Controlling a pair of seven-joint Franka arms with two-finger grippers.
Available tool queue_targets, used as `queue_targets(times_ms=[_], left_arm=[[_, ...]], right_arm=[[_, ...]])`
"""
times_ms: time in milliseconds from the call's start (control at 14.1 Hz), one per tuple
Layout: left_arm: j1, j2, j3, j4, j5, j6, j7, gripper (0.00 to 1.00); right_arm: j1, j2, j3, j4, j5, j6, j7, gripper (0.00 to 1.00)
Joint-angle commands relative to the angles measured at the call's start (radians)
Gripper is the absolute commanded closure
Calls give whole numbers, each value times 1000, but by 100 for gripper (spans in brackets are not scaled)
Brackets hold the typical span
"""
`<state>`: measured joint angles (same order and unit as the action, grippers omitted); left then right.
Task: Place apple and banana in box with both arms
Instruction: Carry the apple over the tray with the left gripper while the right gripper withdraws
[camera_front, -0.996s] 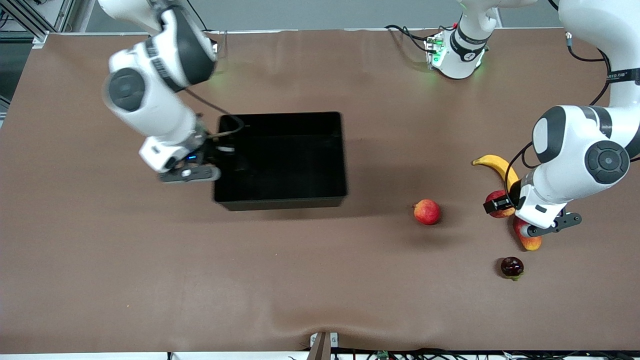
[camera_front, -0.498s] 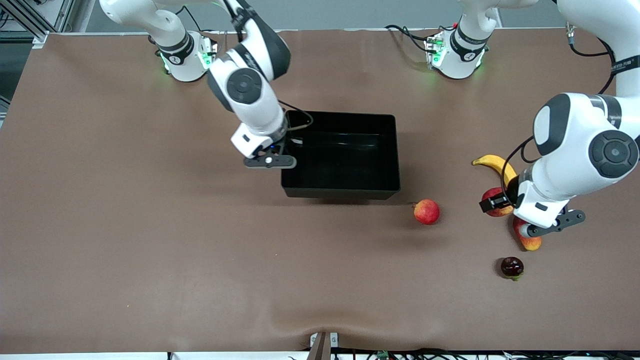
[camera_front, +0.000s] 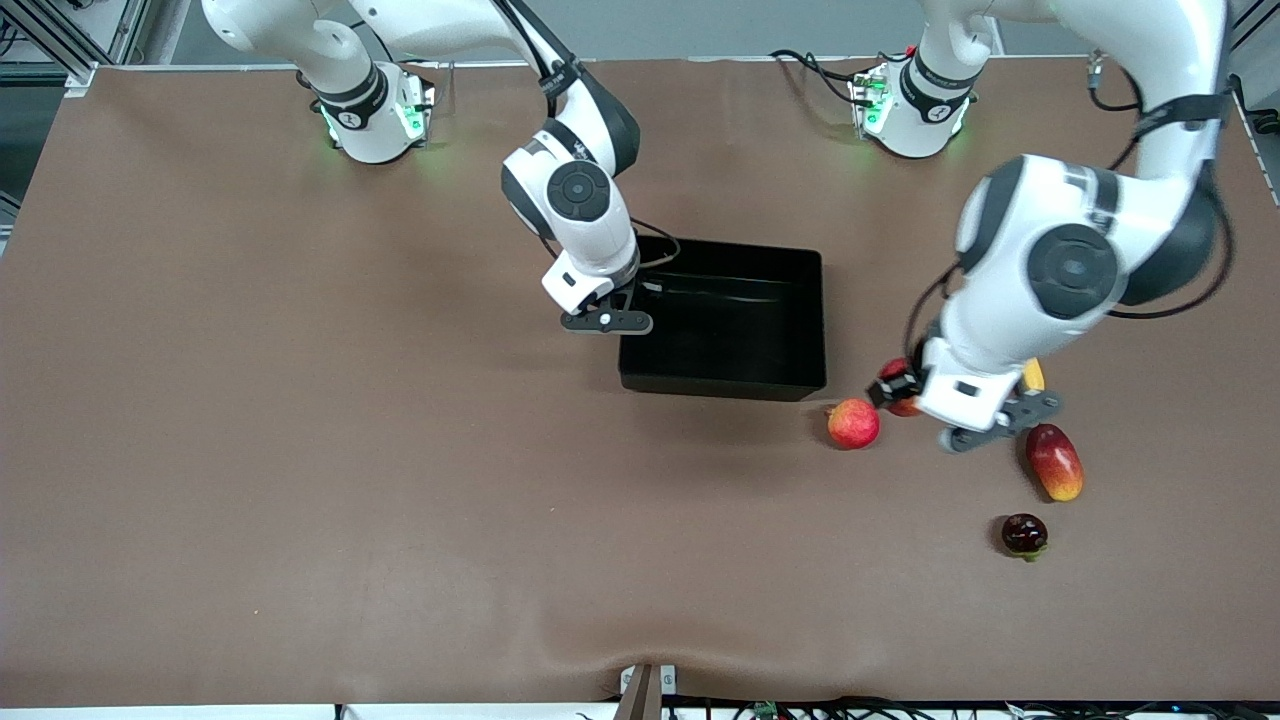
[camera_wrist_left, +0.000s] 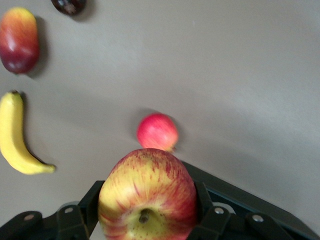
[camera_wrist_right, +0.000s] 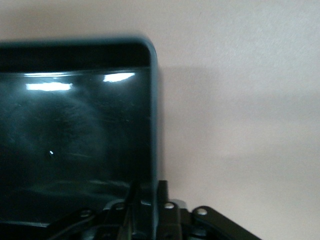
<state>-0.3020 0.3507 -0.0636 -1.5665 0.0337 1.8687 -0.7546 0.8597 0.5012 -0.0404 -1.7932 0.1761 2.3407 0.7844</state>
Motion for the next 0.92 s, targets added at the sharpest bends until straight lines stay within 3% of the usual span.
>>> queue_targets(times_ms=[0,285,498,854], left_arm=[[-52,31,7,25,0,-8,-70,100],[-118,65,7,37,-1,15,-172,100],[-173,70,4,-30,-8,35,-273,100],[-235,-24,-16,-301,-6,213,-356,100]], right_arm=[[-7,-23,-18,28,17,-26,16,0],[-77,-111,-23,26,13,-93,-5,0],[-161,-159,-22,25,7,-248,-156,0],[-365,-222,-23,15,5,-441,-494,0]])
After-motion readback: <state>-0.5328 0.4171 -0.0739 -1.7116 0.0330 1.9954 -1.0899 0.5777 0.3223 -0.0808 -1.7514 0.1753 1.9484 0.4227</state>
